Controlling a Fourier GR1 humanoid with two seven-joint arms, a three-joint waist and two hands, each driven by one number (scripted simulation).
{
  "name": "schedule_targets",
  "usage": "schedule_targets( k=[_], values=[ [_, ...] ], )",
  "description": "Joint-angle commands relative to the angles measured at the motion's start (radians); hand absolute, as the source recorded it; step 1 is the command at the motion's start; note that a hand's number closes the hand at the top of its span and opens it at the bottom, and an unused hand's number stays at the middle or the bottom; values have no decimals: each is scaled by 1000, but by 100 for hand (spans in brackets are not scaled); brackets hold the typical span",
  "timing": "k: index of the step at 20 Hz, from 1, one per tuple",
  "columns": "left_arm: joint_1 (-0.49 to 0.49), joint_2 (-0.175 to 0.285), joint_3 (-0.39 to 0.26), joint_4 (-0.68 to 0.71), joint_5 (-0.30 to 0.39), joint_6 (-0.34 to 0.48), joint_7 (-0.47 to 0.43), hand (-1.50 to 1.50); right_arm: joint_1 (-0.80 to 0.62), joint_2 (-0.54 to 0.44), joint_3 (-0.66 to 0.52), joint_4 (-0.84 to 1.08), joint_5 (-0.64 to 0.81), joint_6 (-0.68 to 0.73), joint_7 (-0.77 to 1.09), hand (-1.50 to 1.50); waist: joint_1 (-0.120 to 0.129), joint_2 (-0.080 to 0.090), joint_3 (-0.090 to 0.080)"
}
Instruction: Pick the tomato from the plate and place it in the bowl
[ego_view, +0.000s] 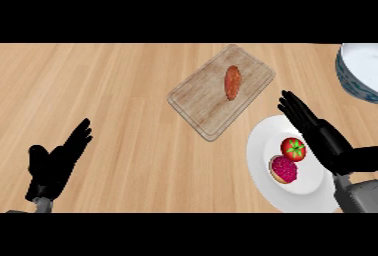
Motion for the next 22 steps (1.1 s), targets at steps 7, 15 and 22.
schedule_targets(
  k=[7,15,22],
  values=[
    [-92,-100,1,-66,-49,81,-77,0,-78,-259,91,5,514,-138,29,150,-77,-38,-45],
    [-113,-184,-20,-54,-103,139,-143,0,312,160,-18,-109,354,-490,-458,-150,-80,4,-14],
    [-172,-190,12,-37,-100,106,-83,0,351,44,-68,-363,516,-610,-133,-150,-64,5,-17]
  ],
)
